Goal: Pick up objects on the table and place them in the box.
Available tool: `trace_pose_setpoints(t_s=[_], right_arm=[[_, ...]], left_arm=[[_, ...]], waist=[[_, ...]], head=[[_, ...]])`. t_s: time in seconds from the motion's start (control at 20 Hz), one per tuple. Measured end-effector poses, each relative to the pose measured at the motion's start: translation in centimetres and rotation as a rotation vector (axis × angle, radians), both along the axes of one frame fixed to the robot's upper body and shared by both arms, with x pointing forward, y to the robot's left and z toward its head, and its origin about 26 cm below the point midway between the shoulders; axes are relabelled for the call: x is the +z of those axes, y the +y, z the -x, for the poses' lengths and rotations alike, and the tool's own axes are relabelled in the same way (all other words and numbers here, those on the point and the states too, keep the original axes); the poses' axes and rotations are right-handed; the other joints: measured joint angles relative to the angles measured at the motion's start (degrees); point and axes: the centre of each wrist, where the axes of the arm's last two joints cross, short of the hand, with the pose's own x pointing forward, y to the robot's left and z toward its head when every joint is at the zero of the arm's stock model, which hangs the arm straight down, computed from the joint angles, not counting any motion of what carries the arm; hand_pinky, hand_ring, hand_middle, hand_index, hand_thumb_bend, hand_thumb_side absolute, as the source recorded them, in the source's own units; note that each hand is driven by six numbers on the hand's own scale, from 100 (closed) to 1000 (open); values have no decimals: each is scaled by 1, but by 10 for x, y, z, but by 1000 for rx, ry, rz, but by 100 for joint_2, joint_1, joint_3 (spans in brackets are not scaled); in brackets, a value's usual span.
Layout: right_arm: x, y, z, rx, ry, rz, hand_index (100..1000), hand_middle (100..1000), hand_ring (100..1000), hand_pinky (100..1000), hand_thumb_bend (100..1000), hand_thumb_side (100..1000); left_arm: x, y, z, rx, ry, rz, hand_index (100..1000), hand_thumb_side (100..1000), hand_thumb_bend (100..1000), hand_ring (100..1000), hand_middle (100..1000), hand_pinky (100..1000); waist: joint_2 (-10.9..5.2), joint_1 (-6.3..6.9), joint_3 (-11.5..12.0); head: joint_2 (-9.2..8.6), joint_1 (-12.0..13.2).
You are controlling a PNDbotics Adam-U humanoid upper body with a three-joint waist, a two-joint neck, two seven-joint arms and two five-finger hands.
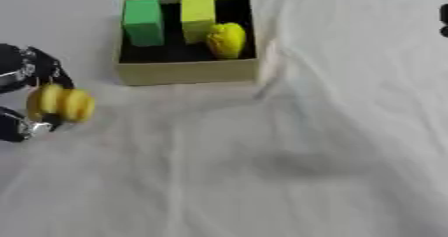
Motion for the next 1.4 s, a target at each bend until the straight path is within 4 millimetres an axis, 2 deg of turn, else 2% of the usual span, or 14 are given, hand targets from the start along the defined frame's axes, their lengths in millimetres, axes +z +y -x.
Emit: trace_pose_setpoints(t_s=[0.2, 0.35, 0.6, 0.75, 1.0, 1.4], right_arm=[[0, 0, 0, 0, -5, -4, 839, 698, 882, 926, 100, 624], [0, 0, 0, 2, -7, -5, 840, 699, 883, 927, 100, 634], [1, 0, 0, 9, -6, -8, 840, 700, 882, 926, 100, 623], [2, -1, 0, 17, -6, -7, 840, 700, 883, 927, 100, 622], [3, -1, 0, 25, 1, -8, 840, 694, 883, 928, 100, 625], [5, 2, -2, 45, 1, -8, 840, 692, 884, 929, 100, 628]], left_arm=[[23, -12, 6, -51, -85, 31, 680, 100, 176, 551, 529, 576], [39, -25, 6, -108, -132, 68, 680, 100, 116, 559, 527, 573], [57, -50, -9, -193, -145, 129, 679, 100, 100, 557, 524, 573], [58, -65, -25, -219, -116, 163, 682, 100, 100, 554, 523, 568], [47, -86, -57, -218, -36, 216, 683, 100, 100, 555, 525, 568], [20, -101, -100, -147, 18, 244, 712, 100, 100, 578, 551, 588]], waist=[[-64, 13, -1], [-99, 43, -28], [-142, 62, -81], [-152, 77, -115], [-153, 78, -155], [-153, 92, -201]], head=[[41, -23], [45, -27], [80, -15], [113, 4], [147, 10], [148, 56]])
